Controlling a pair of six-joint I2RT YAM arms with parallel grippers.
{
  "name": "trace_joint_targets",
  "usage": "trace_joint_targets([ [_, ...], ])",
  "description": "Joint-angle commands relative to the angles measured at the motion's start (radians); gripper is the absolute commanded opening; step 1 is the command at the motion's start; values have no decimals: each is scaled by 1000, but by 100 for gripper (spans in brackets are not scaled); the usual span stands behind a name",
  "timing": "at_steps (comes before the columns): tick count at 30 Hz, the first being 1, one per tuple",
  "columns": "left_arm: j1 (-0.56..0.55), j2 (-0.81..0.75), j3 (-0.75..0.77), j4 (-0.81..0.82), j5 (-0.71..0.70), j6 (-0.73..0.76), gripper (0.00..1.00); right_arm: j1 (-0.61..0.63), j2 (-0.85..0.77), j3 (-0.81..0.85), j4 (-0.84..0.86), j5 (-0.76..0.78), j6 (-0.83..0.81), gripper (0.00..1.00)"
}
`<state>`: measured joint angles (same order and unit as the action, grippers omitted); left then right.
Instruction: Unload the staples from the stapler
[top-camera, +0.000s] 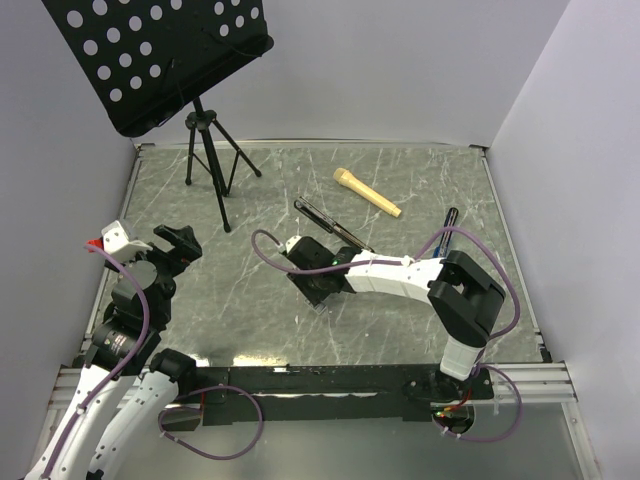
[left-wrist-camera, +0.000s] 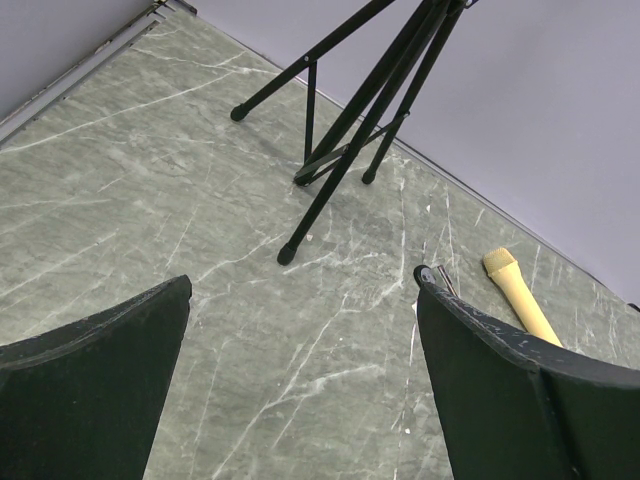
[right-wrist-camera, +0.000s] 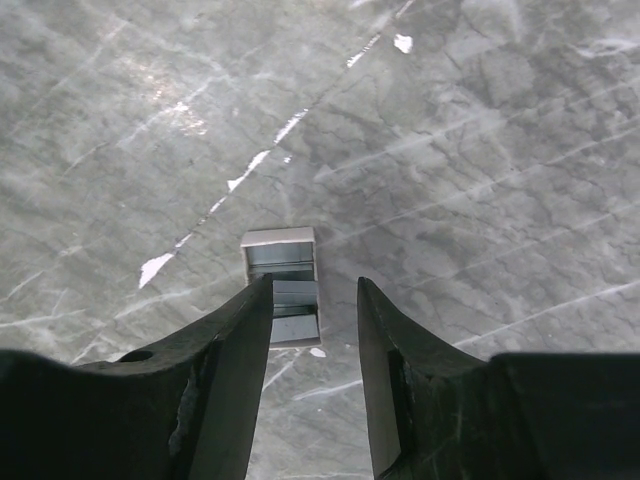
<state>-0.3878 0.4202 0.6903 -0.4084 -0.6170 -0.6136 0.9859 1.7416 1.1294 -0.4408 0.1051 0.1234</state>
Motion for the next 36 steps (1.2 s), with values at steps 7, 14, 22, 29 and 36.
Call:
trace_joint_targets([
  [7, -2, -1, -6, 34, 10, 8, 99, -10, 2, 9, -7, 18, 22, 46],
  [14, -2, -1, -6, 33, 10, 6, 99, -12, 41, 23, -10, 7, 16, 46],
  [22, -2, 0, -6, 34, 10, 8, 99, -10, 44, 26, -4, 2, 22, 45],
  [29, -2, -1, -6, 33, 8, 9, 99, -10, 9, 43, -3, 21, 25, 46],
  [36, -2, -3, -6, 33, 10, 8, 99, -10, -45, 23, -13, 41, 41, 46],
])
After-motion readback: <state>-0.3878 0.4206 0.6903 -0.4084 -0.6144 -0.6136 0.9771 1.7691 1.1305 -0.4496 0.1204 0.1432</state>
